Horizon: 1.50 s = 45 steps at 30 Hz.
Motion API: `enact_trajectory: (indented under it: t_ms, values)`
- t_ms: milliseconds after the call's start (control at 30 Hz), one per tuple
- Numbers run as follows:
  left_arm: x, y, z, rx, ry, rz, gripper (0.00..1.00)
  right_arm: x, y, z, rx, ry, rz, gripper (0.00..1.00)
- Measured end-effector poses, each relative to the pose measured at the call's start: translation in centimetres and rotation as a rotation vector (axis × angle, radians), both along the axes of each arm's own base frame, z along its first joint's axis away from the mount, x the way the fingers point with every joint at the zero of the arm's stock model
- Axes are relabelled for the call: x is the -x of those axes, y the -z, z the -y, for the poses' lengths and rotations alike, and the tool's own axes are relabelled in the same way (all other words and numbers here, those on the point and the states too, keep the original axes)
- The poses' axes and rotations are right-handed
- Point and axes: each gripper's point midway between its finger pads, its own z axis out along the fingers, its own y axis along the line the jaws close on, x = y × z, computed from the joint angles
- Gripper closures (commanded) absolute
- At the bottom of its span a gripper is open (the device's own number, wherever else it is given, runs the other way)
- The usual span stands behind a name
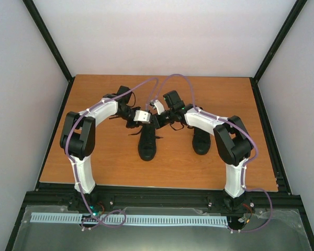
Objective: Tie the shoes
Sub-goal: Cross the shoelace with the shoelace, then tie the shoelace on the shoe.
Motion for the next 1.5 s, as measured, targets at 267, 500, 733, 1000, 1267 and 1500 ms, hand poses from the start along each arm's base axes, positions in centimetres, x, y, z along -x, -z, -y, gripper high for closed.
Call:
enact_trajectory:
  t_ms: [267,500,733,1000,1267,1500]
  values:
    - [-0.1,0.3,0.3,0.027,-0.033,-0.017,0.99,-0.4,-0.1,1.4,-0.027,0.026,-0.019,0.77]
    - [0.0,0.8,0.3,0.031,-0.049,-0.020,0.99,-1.7,-0.8,3.9,-0.065,0.098,-0.031,0.88]
    - [-0.1,0.7,0.3,0.036,-0.053,-0.013,0.99,-2.1,2.3,3.2,-0.058,0.097,-0.097,0.88]
    - [-0.1,0.7,0.3,0.035,-0.053,-0.012,0.99,-1.0,3.4,1.3,-0.109,0.007,-0.165,0.85]
    - [-0.2,0.8,0.1,0.027,-0.059,-0.010,0.99,-1.1,3.2,0.7,-0.139,-0.005,-0.177,0.78]
    - [-0.2,0.9,-0.1,0.022,-0.064,-0.015,0.99,-1.1,3.3,0.5,-0.151,-0.014,-0.188,0.78]
